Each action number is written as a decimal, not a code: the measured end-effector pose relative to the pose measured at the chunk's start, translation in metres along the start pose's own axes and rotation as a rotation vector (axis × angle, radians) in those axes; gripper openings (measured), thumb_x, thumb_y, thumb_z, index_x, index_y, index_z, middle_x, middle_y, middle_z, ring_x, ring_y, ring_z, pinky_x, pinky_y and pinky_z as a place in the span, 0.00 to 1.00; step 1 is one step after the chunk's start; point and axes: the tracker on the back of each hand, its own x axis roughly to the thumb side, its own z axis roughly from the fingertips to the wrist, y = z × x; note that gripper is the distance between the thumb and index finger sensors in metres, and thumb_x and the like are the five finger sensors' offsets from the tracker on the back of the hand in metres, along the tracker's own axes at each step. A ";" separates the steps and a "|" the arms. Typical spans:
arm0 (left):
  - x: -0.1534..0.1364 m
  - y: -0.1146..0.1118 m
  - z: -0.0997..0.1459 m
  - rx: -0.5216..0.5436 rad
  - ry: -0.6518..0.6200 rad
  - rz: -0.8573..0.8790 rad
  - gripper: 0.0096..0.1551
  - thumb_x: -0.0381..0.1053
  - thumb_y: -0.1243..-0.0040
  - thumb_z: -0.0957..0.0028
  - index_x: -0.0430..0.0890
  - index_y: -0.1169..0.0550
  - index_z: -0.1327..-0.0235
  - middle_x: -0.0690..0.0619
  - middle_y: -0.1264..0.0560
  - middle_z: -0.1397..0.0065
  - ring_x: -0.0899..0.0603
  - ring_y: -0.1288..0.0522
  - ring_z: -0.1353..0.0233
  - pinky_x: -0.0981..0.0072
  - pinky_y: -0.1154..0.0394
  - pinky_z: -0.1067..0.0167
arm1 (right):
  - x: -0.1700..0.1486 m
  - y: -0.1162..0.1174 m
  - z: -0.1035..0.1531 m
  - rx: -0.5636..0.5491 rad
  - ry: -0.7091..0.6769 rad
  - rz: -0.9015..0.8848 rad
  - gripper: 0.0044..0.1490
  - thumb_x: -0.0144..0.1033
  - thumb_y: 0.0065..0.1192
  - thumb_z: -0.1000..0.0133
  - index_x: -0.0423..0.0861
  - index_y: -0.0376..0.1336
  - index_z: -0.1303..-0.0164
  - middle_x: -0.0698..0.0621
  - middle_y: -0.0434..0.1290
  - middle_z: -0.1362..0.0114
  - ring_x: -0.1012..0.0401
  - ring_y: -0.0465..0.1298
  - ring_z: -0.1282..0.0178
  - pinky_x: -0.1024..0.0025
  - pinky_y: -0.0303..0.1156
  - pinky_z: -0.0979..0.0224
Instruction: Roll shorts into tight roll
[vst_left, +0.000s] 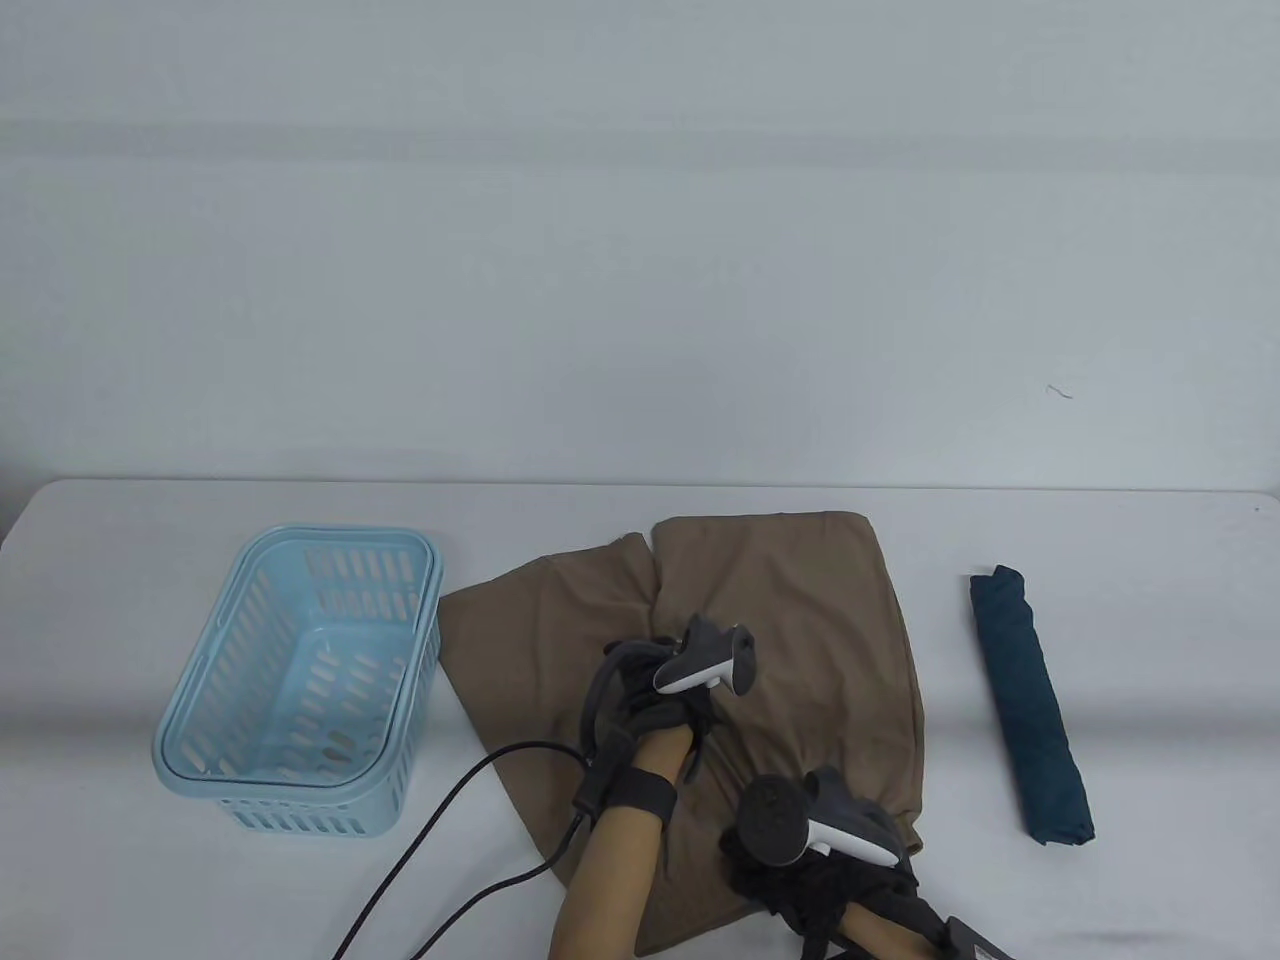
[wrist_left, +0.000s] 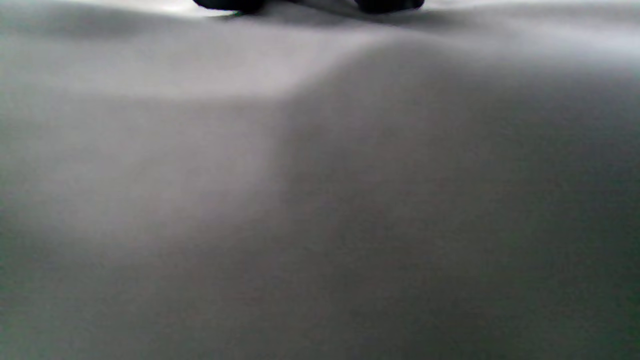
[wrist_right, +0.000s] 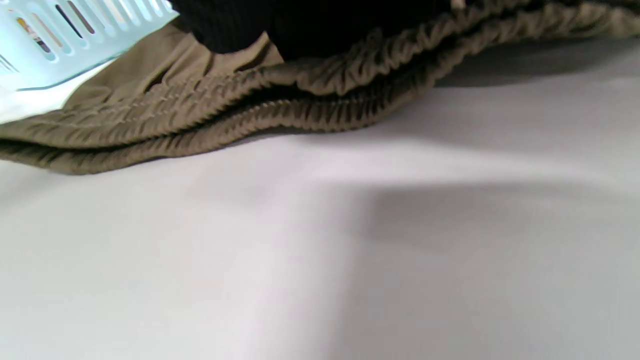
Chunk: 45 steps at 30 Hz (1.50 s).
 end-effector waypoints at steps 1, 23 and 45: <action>0.002 0.000 0.000 0.008 0.005 -0.011 0.34 0.48 0.58 0.39 0.44 0.51 0.23 0.37 0.54 0.17 0.28 0.51 0.18 0.25 0.57 0.30 | -0.002 -0.001 0.001 0.000 0.009 0.004 0.34 0.43 0.49 0.41 0.46 0.54 0.25 0.46 0.51 0.18 0.46 0.53 0.20 0.37 0.47 0.22; 0.010 -0.001 -0.003 0.031 -0.014 -0.067 0.34 0.50 0.57 0.40 0.37 0.46 0.25 0.39 0.57 0.17 0.27 0.62 0.19 0.26 0.62 0.31 | -0.034 -0.019 0.001 0.024 0.256 0.046 0.34 0.44 0.49 0.41 0.40 0.57 0.28 0.42 0.52 0.18 0.42 0.49 0.18 0.30 0.40 0.23; 0.003 0.000 0.009 0.038 -0.048 -0.067 0.29 0.50 0.53 0.41 0.36 0.34 0.32 0.35 0.37 0.22 0.27 0.39 0.22 0.24 0.54 0.31 | -0.065 -0.026 -0.011 0.017 0.493 0.105 0.41 0.48 0.48 0.42 0.35 0.51 0.26 0.38 0.45 0.17 0.38 0.42 0.18 0.30 0.36 0.23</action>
